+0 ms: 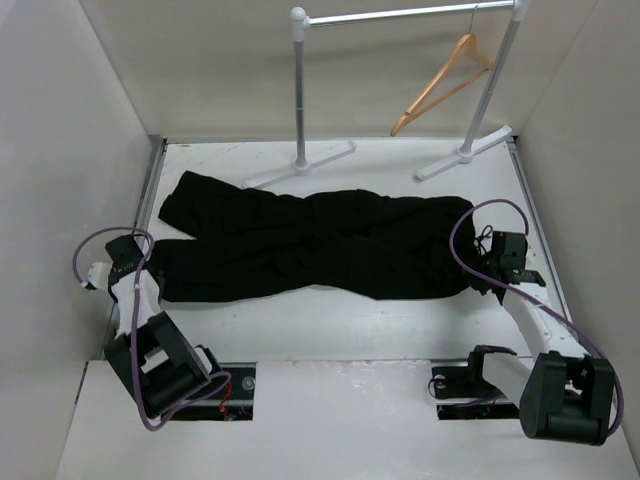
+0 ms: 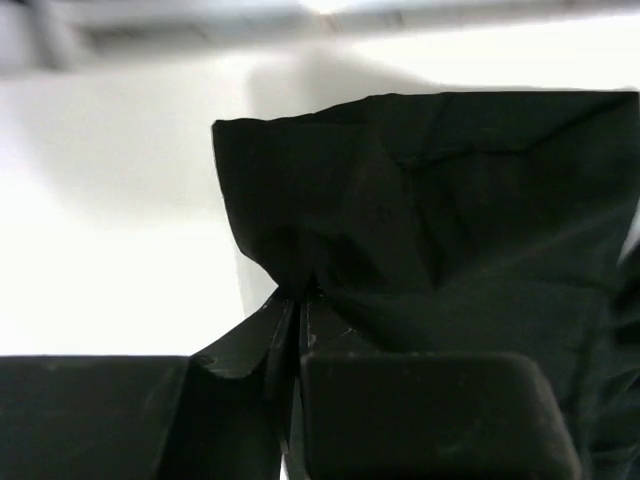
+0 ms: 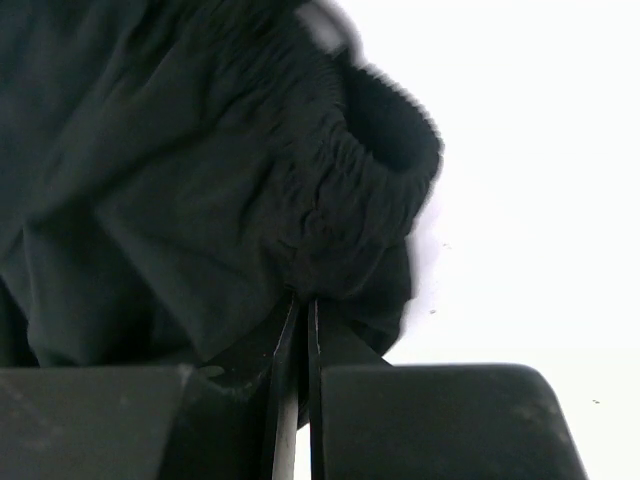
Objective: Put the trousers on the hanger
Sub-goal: Flatten out the trousers at the center of the board.
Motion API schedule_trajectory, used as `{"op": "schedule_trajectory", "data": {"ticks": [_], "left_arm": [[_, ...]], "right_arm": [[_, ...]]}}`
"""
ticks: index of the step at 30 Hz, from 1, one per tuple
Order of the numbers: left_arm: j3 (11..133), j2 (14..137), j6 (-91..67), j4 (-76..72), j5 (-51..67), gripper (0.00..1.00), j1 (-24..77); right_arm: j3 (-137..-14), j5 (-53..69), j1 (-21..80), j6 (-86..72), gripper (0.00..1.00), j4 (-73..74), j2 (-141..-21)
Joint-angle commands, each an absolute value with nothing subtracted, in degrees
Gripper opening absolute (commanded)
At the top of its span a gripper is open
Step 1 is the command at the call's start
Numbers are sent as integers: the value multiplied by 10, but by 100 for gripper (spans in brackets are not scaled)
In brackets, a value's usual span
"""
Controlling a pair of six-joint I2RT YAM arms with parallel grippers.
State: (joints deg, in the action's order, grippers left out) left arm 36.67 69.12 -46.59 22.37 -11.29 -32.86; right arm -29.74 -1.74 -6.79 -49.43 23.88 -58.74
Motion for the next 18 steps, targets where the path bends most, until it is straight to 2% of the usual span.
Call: {"op": "schedule_trajectory", "data": {"ticks": [1, 6, 13, 18], "left_arm": [[426, 645, -459, 325, -214, 0, -320], [461, 662, -426, 385, -282, 1, -303], [487, 678, -398, 407, -341, 8, -298], [523, 697, -445, 420, -330, 25, -241]], "right_arm": [[-310, -28, -80, -499, 4, 233, -575], [-318, -62, -89, -495, 3, 257, -572], [-358, -126, -139, -490, 0, 308, -593], [-385, -103, -234, -501, 2, 308, -671]]}}
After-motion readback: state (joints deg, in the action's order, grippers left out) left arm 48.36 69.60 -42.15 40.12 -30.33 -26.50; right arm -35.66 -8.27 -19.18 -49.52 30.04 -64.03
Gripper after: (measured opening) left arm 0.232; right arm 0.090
